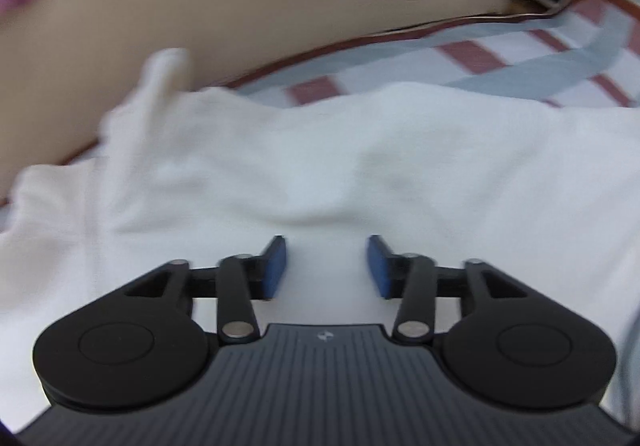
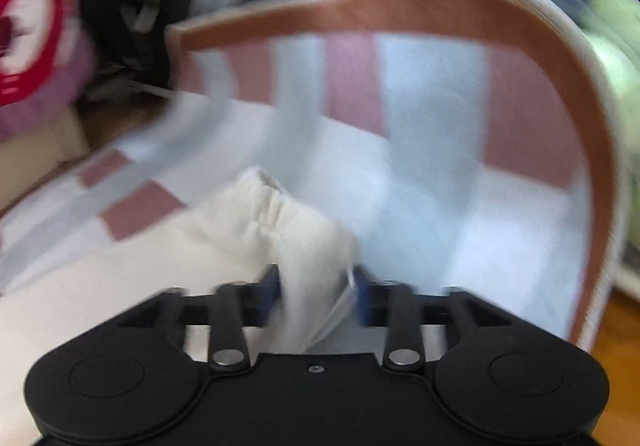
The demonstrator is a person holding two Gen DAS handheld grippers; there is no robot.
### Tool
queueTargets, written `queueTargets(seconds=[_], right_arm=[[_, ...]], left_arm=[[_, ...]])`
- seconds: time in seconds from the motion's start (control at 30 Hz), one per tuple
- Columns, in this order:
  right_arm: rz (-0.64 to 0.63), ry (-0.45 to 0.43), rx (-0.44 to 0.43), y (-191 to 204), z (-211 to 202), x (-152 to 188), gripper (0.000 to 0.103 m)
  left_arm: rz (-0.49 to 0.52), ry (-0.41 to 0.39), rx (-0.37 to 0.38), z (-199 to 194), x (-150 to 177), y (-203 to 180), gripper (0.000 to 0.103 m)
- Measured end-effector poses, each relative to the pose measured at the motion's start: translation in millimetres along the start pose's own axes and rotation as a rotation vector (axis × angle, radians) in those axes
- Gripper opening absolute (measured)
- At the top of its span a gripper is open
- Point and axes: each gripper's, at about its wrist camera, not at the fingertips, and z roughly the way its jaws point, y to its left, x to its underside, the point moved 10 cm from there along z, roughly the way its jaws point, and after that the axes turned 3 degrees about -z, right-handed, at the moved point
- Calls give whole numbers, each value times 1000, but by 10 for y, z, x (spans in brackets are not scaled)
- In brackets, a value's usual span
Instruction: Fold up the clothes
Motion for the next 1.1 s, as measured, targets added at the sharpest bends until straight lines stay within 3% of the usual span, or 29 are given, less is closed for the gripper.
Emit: queueTargets(seconds=[0.07,0.13,0.27,0.5,0.6,0.67,0.77,0.83,0.87,0.93,0.97,1.03,1.1], right_arm=[[95,42,2,-106,-116,-6,61],[173,38,-81,-69,-350,-98,61],[136,-2,-265,480,-872,-376,61],[-23,195,-839,2599,-1899,-491,63],[-163,294,-1079,3638,-2578,-244,70],[-334,355,-1174,4281,-2971,87,71],[-486,374,-1238,5080,-3244,703,70],[-484,275,-1285,5473,-3277,1051,69],[-495,206,-1293,5605,-3257,1235,62],[-640,109,-1265,5814,-3219,1668,55],[-730,67,-1257,5872,-3194,1854,52],[-836,-15,-1267,5934,-3149,2122,52],[-854,0,-1264,5985,-3053,2221,52]], left_arm=[[-36,-9,-17,-130,34,211,46],[-83,-24,-11,-302,106,447,47],[-165,6,-82,-627,429,1082,49],[-402,56,-237,-1094,1002,2433,51],[-500,4,-272,-1314,1058,2865,51],[-524,-56,-291,-1412,980,3060,51],[-559,-175,-307,-1465,759,3312,53],[-587,-227,-323,-1421,580,3501,53],[-578,-243,-334,-1378,481,3580,53],[-542,-267,-355,-1281,276,3725,57],[-517,-260,-364,-1191,188,3775,64],[-468,-229,-372,-958,51,3840,66],[-443,-182,-353,-691,4,3863,66]])
